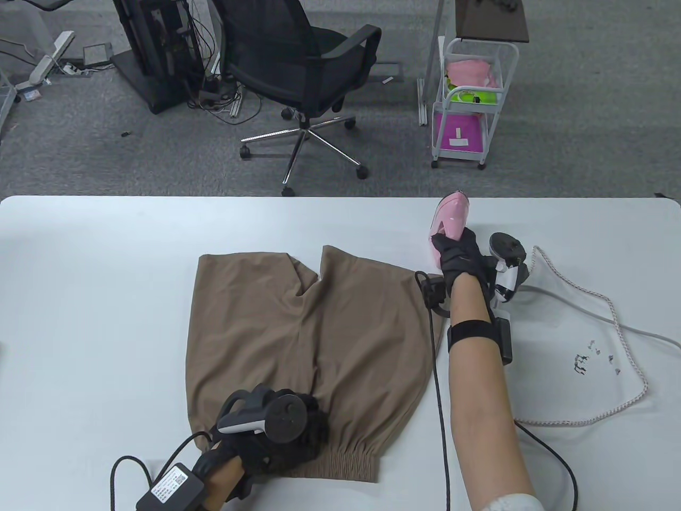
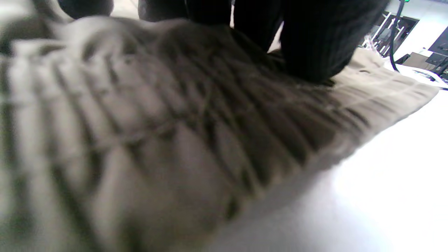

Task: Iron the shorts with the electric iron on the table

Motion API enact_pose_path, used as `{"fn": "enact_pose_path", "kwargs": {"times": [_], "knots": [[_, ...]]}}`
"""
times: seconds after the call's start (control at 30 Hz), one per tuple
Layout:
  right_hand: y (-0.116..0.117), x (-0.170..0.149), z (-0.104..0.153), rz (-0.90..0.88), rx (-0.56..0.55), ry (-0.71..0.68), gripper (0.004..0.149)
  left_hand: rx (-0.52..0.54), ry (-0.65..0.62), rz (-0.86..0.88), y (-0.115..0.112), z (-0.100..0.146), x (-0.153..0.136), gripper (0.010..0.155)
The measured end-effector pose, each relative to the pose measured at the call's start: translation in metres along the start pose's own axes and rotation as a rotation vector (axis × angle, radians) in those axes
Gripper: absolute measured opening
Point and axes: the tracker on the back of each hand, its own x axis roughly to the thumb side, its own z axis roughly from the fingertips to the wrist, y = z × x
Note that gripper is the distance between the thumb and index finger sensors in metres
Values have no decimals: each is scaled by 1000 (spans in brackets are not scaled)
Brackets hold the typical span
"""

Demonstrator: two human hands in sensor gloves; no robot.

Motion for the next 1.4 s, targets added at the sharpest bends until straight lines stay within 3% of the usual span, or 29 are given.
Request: {"fn": "enact_pose_path", "kwargs": {"times": [0.17, 0.37, 0.6, 0.77, 0.93, 1.23, 1.4], "knots": [[-5, 9, 9, 61, -45, -95, 44, -5, -3, 2, 0, 0, 0, 65], [-5, 38, 30, 211, 8, -213, 47, -9, -6, 10, 0, 0, -1, 65], [13, 63, 53, 494, 201, -264, 48, -8, -9, 16, 0, 0, -1, 65], [43, 73, 70, 715, 162, -372, 49, -10, -10, 14, 0, 0, -2, 65], [89, 73, 80, 970, 115, -484, 56, -11, -10, 13, -1, -1, -2, 65], [163, 54, 72, 1235, 87, -561, 60, -5, -19, 11, -2, 0, -2, 65], [188, 44, 62, 1293, 122, -545, 59, -8, -19, 12, -2, 0, -2, 65]]}}
